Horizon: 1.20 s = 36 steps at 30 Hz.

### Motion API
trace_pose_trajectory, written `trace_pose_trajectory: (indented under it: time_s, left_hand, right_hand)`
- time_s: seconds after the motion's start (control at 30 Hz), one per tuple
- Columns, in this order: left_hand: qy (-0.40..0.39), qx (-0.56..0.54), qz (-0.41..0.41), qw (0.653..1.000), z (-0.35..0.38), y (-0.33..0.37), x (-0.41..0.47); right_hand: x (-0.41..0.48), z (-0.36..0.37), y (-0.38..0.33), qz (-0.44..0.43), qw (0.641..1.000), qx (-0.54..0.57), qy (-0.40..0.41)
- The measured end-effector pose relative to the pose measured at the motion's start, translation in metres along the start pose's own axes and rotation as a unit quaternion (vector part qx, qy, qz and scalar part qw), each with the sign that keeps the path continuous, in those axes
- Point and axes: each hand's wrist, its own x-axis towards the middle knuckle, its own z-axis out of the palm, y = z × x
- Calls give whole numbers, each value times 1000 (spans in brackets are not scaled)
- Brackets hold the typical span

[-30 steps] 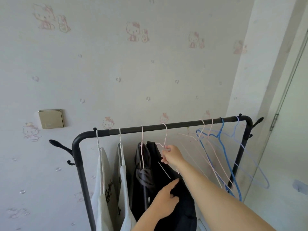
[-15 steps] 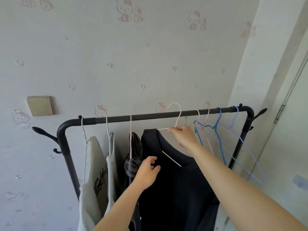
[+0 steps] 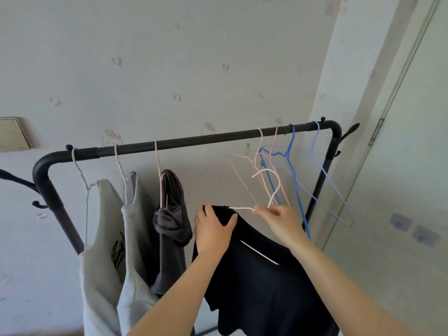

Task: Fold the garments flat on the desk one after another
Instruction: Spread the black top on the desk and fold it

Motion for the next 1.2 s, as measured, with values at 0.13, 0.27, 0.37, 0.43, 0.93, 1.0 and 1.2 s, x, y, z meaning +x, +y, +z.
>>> trace_pose_trajectory:
  time_s: [0.13,0.27,0.37,0.43,0.93,1.0,1.2]
  left_hand:
    - [-15,4,6,1000,7,0,-4]
    - [-41,58,80,994,9,0,-7]
    - [-42,114,143,982,7,1,-9]
    - [-38,170,165,971,2,1,-9]
    - [-78,20,-4,997,-43,-28,5]
    - [-86,17,1,996,-45,-24,3]
    - [-121,85,-7,989,-52,-22,0]
  right_hand:
    - [-8,-10,17,5,1000,4,5]
    - [-19,-23,24,16,1000,25,-7]
    - [-23,-34,35,33,999,30,-1]
    - [-26,-40,41,30,999,18,-11]
    - [-38,-60,47,-48,988,143,13]
    - [-30,-56,31,-91,991,97,0]
    - [-2,-21,-11,-138,986,-82,-36]
